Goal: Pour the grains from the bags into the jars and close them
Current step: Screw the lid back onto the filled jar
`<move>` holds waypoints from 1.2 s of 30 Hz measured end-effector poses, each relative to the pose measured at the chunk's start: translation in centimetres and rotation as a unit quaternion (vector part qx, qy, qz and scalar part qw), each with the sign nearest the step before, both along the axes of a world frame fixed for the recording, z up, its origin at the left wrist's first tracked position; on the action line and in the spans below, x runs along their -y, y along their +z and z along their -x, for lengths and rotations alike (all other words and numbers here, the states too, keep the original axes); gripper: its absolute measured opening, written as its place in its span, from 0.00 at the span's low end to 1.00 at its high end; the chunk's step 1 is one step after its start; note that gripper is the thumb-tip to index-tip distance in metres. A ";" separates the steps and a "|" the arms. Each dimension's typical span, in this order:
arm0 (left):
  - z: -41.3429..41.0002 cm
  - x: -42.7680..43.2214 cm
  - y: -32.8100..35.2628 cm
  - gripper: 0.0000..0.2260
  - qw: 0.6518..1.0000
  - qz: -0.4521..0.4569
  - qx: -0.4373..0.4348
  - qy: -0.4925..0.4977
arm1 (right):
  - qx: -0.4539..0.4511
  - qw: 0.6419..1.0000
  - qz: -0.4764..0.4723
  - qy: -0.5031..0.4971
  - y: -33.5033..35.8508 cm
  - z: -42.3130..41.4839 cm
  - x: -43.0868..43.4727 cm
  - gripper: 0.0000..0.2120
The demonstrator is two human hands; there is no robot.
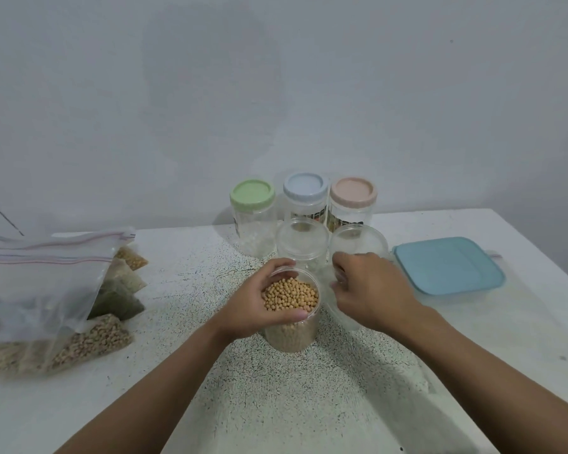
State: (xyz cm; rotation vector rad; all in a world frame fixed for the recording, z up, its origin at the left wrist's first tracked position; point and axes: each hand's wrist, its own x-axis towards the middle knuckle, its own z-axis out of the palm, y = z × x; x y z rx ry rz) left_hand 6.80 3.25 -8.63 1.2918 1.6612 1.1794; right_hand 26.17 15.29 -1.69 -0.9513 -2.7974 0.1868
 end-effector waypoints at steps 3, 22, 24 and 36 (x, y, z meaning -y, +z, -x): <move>-0.2 0.5 -1.0 0.43 0.998 -0.030 0.053 0.014 | -0.072 0.997 0.022 0.033 0.5 0.7 1.2 0.09; -0.4 -0.4 -4.7 0.43 0.986 -0.103 0.129 0.026 | -0.040 0.968 0.134 0.207 -2.5 3.5 1.8 0.25; -0.5 -0.4 -4.7 0.41 0.981 -0.105 0.160 0.023 | -0.029 0.967 0.137 0.213 -2.2 3.6 2.0 0.28; -0.8 0.0 -4.1 0.42 0.982 -0.060 0.175 0.030 | 0.100 0.947 0.116 0.282 1.2 5.8 0.4 0.39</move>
